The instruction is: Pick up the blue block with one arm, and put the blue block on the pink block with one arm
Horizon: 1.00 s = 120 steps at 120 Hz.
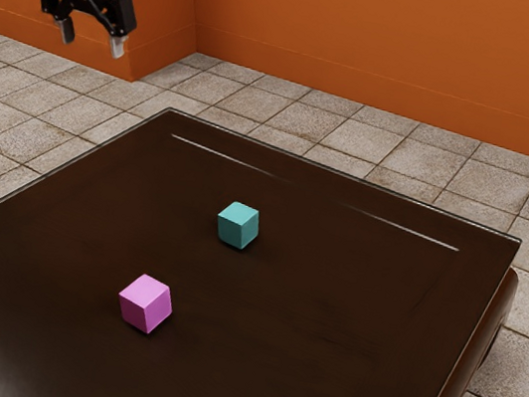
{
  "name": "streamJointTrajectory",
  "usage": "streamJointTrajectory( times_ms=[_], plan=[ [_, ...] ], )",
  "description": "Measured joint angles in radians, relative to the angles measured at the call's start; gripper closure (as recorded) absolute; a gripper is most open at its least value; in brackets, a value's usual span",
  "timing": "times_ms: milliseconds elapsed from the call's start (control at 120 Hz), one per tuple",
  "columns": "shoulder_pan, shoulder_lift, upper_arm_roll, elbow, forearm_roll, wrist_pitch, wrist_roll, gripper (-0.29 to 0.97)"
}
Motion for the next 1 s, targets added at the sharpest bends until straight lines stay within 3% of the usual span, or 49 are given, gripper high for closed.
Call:
streamJointTrajectory(
  times_ms=[150, 200, 267, 317, 392, 467, 508, 658, 817, 1000],
  plan=[
    [0.007, -0.008, 0.0, 0.006, 0.0, -0.002, 0.001, 0.0],
    [0.02, -0.051, -0.015, 0.102, -0.007, -0.03, 0.0, 0.0],
    [0.122, -0.075, -0.106, 0.14, -0.06, -0.082, -0.001, 0.0],
    [0.207, -0.076, -0.192, 0.092, -0.054, -0.079, -0.005, 0.0],
    [0.241, 0.068, -0.251, 0.04, -0.057, -0.003, -0.015, 0.0],
    [0.09, 0.234, -0.265, 0.036, -0.075, 0.092, -0.024, 0.0],
    [0.052, 0.328, -0.265, 0.067, -0.081, 0.141, -0.029, 0.0],
    [0.089, 0.574, -0.267, 0.152, -0.089, 0.298, -0.043, 0.0],
    [0.12, 0.701, -0.268, 0.211, -0.081, 0.422, -0.056, 0.0],
    [0.133, 0.733, -0.267, 0.196, -0.081, 0.509, -0.084, 0.0]
  ],
)
